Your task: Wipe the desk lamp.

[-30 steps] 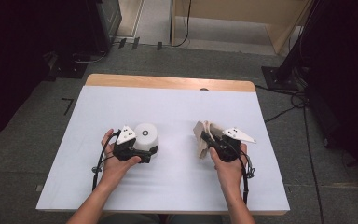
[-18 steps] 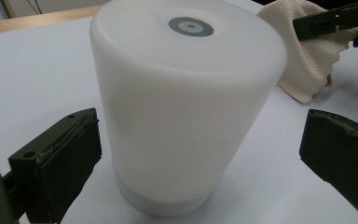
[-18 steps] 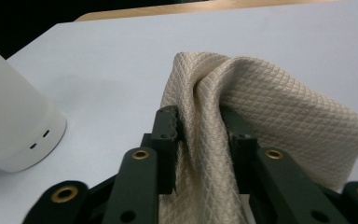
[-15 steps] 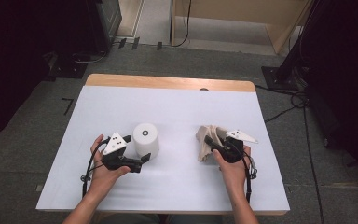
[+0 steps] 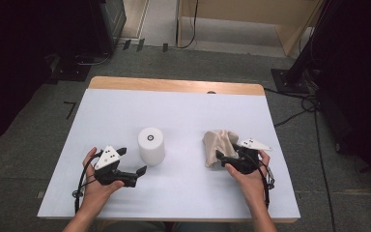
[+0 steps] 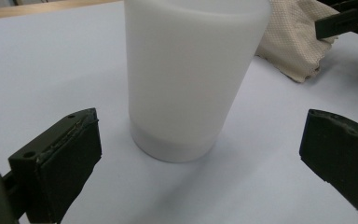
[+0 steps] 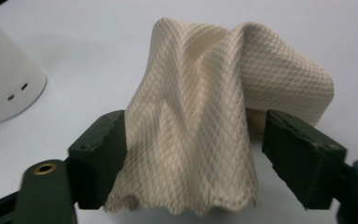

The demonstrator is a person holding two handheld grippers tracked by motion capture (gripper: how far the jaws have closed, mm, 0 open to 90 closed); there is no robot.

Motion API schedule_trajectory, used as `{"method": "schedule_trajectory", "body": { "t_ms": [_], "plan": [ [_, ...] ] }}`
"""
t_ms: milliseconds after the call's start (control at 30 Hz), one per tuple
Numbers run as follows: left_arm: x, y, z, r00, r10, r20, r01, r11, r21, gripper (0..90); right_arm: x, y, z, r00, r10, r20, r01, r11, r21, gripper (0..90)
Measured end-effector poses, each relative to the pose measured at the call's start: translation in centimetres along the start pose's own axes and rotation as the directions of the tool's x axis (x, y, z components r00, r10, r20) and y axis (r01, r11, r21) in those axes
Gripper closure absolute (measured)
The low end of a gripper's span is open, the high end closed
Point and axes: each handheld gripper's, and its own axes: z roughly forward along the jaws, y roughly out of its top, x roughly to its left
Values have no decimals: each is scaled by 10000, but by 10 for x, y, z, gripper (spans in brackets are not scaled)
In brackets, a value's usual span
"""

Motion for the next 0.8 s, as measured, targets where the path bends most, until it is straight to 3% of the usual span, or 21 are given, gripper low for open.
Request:
{"method": "schedule_trajectory", "body": {
  "t_ms": [333, 500, 700, 800],
  "plan": [
    [13, -15, -21, 9988, -345, -343, 346, 9994, 16, 0, -4, -10, -22, 9974, -714, 76, 713, 9973, 163, 75],
    [21, -22, -34, 9976, -419, -550, 422, 9991, 44, 0, -15, -16, -34, 9980, -625, 91, 623, 9979, 183, 28],
    [34, -33, -46, 9938, -662, -891, 685, 9974, 227, 0, -31, -27, -47, 9988, -249, 432, 238, 9994, 244, 0],
    [39, -38, -50, 9904, -515, -1286, 575, 9974, 430, 0, -38, -33, -53, 9988, -87, 483, 73, 9995, 293, 0]
  ]
}}
